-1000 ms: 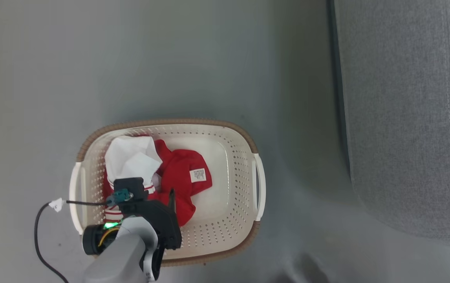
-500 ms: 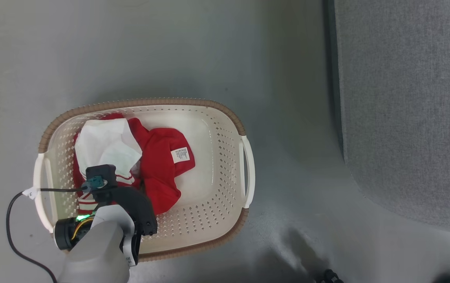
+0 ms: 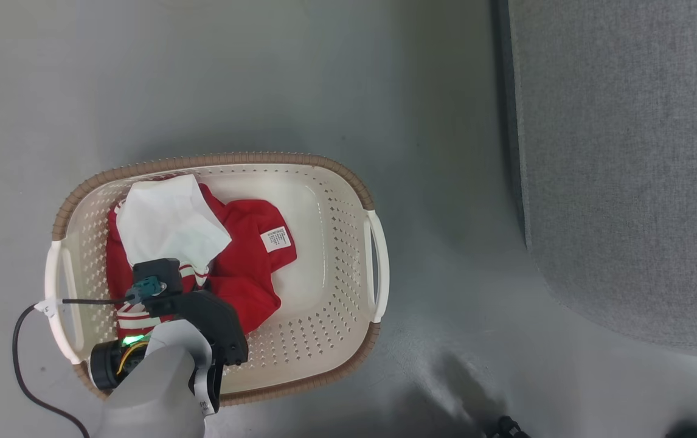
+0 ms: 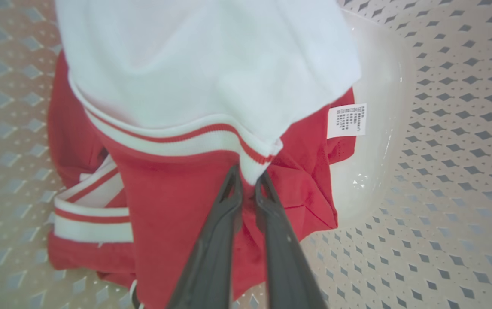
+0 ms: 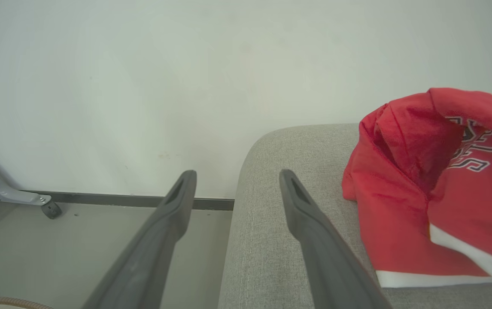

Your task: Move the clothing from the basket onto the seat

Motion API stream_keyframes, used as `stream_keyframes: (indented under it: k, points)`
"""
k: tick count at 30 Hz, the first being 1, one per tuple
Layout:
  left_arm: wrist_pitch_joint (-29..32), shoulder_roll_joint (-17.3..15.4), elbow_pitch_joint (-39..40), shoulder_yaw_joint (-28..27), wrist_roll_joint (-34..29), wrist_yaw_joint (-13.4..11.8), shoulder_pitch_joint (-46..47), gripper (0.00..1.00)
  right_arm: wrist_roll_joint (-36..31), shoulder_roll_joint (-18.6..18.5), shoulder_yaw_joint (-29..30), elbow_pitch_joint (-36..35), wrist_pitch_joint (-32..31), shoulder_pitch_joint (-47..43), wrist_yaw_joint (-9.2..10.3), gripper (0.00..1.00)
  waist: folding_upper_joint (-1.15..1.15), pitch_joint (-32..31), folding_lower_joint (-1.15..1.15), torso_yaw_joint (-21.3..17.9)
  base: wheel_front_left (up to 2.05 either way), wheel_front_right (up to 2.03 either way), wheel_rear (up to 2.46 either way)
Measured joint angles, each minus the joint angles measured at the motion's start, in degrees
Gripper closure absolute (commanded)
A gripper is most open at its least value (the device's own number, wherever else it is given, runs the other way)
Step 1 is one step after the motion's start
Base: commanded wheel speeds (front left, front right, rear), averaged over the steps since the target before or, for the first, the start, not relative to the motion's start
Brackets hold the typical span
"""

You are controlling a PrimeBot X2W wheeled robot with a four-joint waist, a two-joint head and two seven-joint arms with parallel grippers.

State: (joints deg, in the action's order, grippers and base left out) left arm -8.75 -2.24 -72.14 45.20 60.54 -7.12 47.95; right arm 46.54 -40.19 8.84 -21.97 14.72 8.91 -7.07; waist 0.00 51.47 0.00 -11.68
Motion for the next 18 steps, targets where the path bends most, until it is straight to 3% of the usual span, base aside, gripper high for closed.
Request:
stream_keyframes:
  k: [18]
  points:
    - [-5.5, 0.0, 5.3, 3.7, 5.4, 0.0, -5.4, 1.0, -0.3, 0.7, -3.4, 4.4, 0.0, 1.1, 0.0, 0.0, 0.0, -8.1, -0.01, 2.2, 0.0, 0.0, 0.0]
